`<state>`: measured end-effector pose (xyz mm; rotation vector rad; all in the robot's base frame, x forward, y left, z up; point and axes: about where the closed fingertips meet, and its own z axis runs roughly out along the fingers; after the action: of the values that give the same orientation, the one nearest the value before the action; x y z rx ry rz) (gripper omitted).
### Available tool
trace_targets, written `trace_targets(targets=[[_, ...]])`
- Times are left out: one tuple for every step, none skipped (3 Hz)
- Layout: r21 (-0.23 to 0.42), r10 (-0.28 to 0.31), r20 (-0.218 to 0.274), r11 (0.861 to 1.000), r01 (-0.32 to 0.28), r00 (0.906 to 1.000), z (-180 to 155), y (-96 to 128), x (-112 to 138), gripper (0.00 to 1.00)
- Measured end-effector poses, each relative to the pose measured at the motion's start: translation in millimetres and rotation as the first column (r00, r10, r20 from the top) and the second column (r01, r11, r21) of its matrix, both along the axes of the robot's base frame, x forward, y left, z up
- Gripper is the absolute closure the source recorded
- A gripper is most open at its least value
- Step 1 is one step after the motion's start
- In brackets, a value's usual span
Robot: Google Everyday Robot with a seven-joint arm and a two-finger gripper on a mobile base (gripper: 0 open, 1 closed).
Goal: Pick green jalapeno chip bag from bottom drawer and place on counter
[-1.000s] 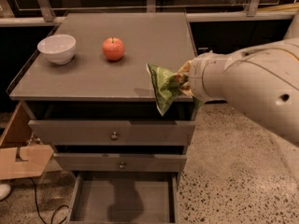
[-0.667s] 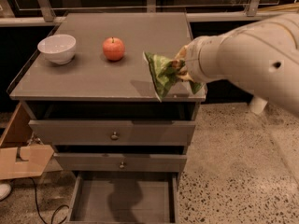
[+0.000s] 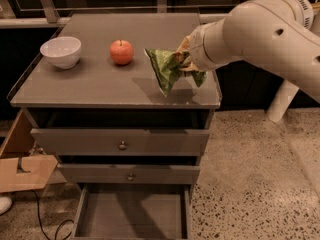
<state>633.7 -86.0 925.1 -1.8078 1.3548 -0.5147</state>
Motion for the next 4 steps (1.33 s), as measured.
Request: trace_targets(targets=[[0.006, 0.065, -0.064, 0.998, -0.065, 0.9958, -19, 7, 18, 1.00], [-0.031, 0.151, -0.135, 0.987, -0.157, 0.9792, -42, 23, 35, 1.00], [-0.042, 0.191, -0.165, 0.979, -0.200, 0.9676, -53, 35, 40, 1.00], [-0.042, 0.192, -0.165, 0.979, -0.201, 0.9674, -54, 35, 39, 0.82]])
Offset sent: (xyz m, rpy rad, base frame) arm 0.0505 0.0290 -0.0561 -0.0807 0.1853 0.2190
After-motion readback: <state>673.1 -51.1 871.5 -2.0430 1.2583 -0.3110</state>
